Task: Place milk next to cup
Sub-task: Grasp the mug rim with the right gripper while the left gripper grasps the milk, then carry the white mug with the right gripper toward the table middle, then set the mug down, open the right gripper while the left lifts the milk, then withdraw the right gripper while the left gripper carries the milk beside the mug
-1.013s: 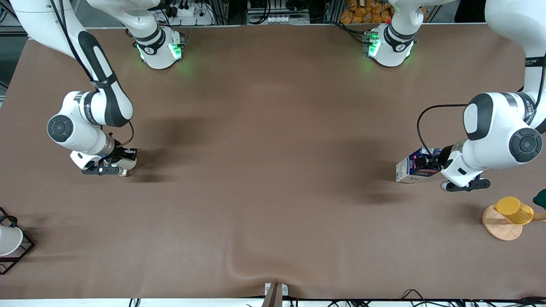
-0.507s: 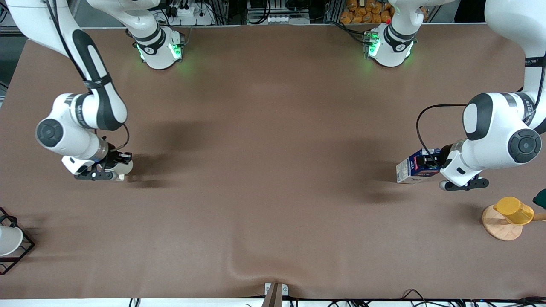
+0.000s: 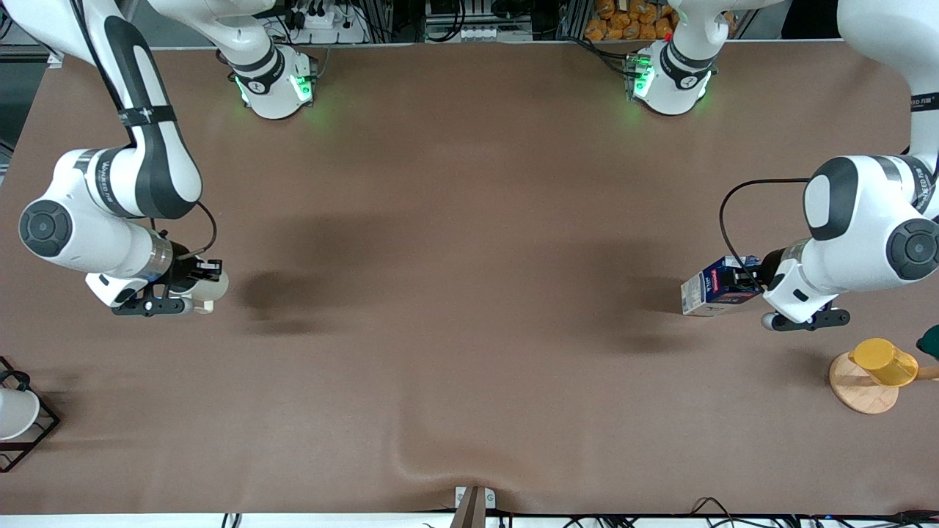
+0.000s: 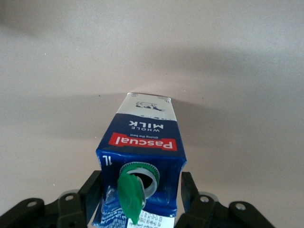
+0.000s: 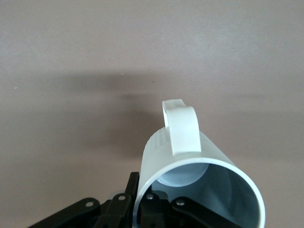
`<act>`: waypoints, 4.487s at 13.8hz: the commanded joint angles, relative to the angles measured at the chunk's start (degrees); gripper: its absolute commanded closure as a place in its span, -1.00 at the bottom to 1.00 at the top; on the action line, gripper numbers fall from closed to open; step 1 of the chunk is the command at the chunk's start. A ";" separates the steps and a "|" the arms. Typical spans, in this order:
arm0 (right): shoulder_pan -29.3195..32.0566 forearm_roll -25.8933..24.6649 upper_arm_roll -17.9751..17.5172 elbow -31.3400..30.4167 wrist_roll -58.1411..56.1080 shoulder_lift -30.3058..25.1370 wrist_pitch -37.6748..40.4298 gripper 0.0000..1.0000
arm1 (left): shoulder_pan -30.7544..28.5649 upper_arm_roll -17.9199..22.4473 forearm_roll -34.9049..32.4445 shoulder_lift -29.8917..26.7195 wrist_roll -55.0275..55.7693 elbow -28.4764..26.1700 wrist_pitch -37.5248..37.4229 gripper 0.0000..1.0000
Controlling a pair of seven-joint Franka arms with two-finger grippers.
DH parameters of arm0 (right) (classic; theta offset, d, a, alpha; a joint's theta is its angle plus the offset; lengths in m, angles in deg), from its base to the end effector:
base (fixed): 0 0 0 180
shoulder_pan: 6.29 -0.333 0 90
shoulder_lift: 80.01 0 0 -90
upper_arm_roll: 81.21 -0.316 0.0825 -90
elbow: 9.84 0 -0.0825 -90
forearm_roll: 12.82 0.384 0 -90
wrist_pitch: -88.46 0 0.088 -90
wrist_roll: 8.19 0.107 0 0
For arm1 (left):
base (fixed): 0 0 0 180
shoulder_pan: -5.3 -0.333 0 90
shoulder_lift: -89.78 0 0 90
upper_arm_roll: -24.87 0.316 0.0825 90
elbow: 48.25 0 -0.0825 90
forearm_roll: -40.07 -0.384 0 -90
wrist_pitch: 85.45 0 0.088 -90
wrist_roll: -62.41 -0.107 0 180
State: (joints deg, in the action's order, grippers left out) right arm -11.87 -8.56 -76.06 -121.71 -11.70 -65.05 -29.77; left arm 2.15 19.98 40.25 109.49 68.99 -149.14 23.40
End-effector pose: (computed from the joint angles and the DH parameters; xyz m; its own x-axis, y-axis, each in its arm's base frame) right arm 0.5891 0.0102 0.3345 0.9887 0.0330 -0.1462 0.0266 -0.9986 -0.0454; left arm 0.6209 -0.0153 0.3562 0.9751 0.0850 -0.2047 0.0885 -0.9960 0.0080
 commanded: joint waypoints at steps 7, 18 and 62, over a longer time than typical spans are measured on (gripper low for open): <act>-28.82 4.44 0.04 5.67 24.82 -1.26 3.62 1.00 | -0.10 -0.29 -0.79 0.51 -0.34 0.34 -1.19 -0.06; -42.06 4.35 0.13 27.58 42.17 22.74 -2.45 1.00 | 0.69 -0.82 -0.71 -0.02 0.36 4.28 -5.56 0.00; 5.32 -0.48 2.15 24.95 5.96 -21.02 39.03 -1.00 | 48.33 -0.82 11.42 12.46 40.27 20.30 -4.71 0.00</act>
State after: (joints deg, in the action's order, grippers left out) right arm -8.06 -9.91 -72.40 -92.72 -5.51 -82.61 9.26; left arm 49.83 18.52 50.49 121.09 108.42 -130.66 18.55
